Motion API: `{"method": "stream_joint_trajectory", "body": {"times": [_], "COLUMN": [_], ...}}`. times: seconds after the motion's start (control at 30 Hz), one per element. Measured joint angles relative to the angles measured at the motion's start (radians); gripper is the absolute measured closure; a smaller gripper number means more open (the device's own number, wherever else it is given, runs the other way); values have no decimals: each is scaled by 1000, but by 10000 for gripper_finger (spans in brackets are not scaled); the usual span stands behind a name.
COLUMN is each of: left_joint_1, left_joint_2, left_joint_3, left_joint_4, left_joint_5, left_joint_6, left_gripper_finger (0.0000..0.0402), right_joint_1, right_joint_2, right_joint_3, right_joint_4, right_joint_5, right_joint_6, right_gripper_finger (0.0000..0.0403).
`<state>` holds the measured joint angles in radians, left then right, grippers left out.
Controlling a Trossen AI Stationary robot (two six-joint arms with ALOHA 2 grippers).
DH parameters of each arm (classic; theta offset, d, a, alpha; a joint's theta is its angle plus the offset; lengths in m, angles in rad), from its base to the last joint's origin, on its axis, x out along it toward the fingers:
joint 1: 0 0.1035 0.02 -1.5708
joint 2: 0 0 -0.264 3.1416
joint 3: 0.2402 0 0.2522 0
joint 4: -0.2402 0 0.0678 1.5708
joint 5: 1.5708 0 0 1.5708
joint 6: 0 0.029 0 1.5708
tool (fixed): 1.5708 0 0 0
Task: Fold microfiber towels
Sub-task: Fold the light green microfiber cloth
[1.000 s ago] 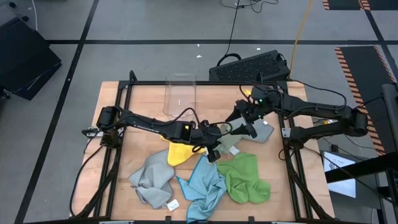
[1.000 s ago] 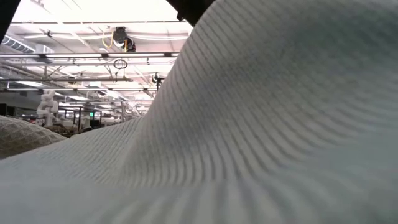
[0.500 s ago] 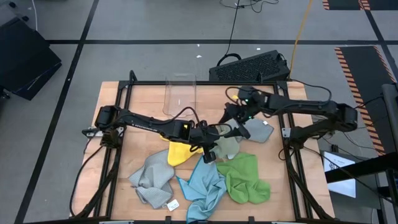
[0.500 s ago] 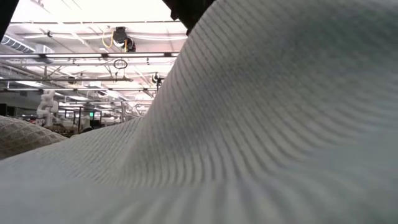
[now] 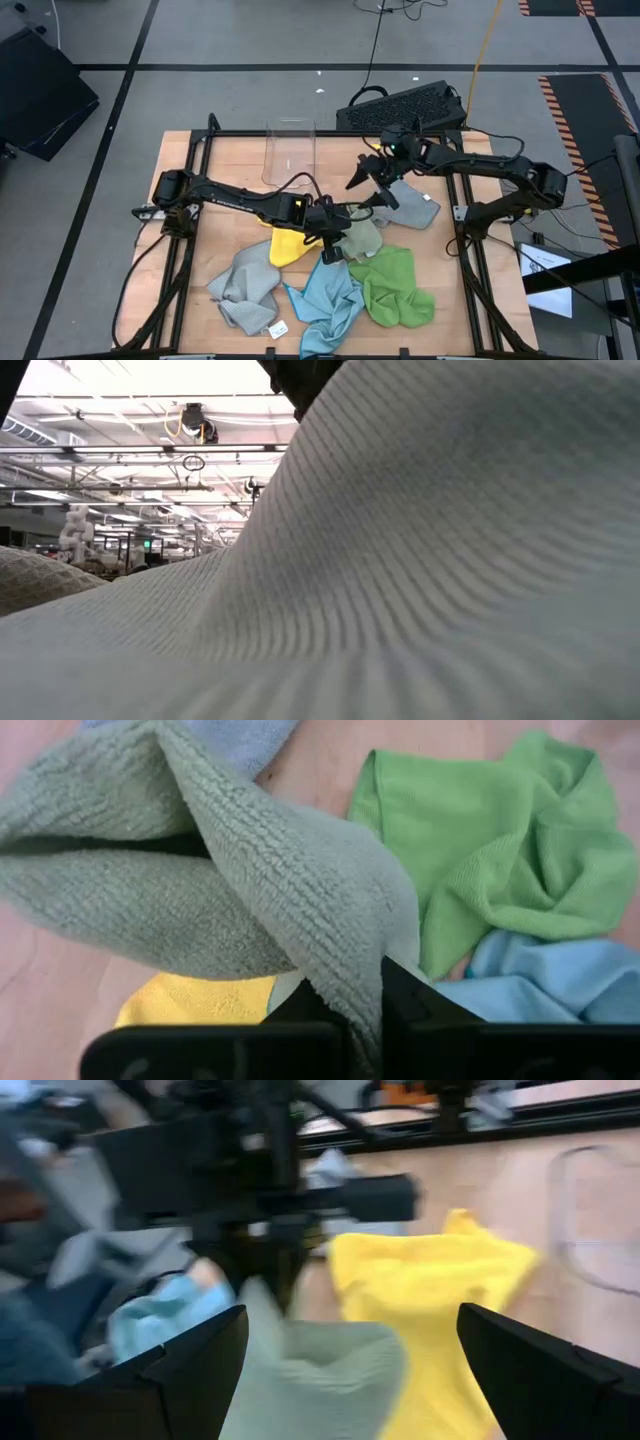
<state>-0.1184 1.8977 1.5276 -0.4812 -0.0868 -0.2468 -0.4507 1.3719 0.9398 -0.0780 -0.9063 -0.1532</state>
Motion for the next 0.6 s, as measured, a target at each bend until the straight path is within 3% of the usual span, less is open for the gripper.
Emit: {"method": "stream_joint_trajectory", "body": {"times": [0.1,0.2,0.37,0.47,0.6], "left_joint_1": [0,0,0,6,13], "left_joint_2": [0,0,0,0,0], "left_joint_3": [0,0,0,0,0], "left_joint_4": [-5,-5,-21,-46,-56], "left_joint_5": [0,0,-8,-8,-7], "left_joint_6": [18,44,104,107,105], "left_gripper_finger": [394,391,385,393,392], "right_joint_1": [-7,-7,-7,-7,14], "right_joint_2": [51,98,219,269,284], "right_joint_3": [0,-3,-2,-2,-4], "right_joint_4": [29,86,301,336,335], "right_joint_5": [-108,-123,-282,-396,-421], "right_joint_6": [9,33,249,303,256], "right_gripper_finger": [49,49,51,67,112]}}
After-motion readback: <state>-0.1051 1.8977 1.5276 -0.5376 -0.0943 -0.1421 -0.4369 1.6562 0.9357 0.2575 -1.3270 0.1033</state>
